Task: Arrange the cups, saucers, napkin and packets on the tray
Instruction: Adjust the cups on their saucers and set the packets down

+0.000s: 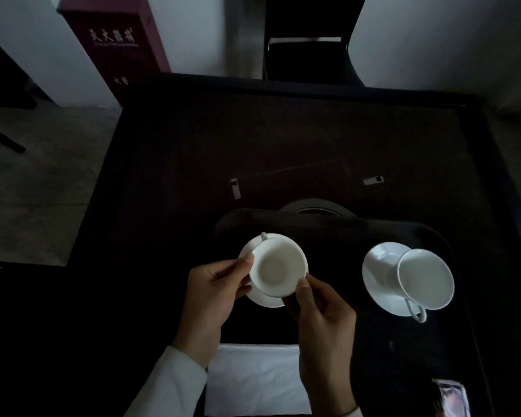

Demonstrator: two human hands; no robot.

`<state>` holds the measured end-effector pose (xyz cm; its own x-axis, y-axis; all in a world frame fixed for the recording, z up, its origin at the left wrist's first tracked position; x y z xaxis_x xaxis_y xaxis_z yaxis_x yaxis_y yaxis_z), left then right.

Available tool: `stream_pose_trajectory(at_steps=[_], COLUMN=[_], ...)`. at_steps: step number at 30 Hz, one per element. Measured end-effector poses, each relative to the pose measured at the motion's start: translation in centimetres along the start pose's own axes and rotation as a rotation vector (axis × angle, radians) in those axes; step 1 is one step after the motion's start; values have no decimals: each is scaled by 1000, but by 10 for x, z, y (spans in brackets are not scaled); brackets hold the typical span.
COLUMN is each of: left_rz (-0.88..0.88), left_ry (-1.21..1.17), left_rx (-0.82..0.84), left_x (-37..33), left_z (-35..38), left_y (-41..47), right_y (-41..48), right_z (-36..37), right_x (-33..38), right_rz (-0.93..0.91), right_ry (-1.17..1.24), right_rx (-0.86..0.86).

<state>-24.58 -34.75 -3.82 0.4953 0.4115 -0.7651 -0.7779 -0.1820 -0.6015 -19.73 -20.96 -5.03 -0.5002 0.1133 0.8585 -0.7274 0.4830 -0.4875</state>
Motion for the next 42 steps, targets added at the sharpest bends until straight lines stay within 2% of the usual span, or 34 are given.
stream_pose_trajectory(at_steps=[13, 23, 31, 39, 42], left_rz=[52, 68, 103, 11, 106], left_ry=[120, 170, 198, 133, 201], left_rx=[91, 112, 117, 69, 24], left_x=[-6, -11, -7, -8, -13], left_z=[-2, -1, -4, -5, -3], left_y=[9, 17, 17, 19, 15], right_y=[-16, -20, -20, -17, -17], right_z=[10, 12, 9, 0, -10], right_x=[-6, -8, -3, -2, -4], right_rz=[53, 51, 53, 118, 125], right_ry=[61, 51, 20, 63, 66], right_rx=[-95, -104, -67, 65, 97])
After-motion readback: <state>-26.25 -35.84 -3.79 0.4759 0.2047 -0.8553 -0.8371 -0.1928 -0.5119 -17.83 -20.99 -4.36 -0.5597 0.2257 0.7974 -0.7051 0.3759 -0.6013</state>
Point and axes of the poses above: each hand's wrist, its own y-axis towards the middle knuckle, its own z-axis out of the palm, x = y × z, the point moved 1 cm from there along y, towards the middle knuckle, and after that the axes turned 12 degrees about -y, right-handed, at the moved point
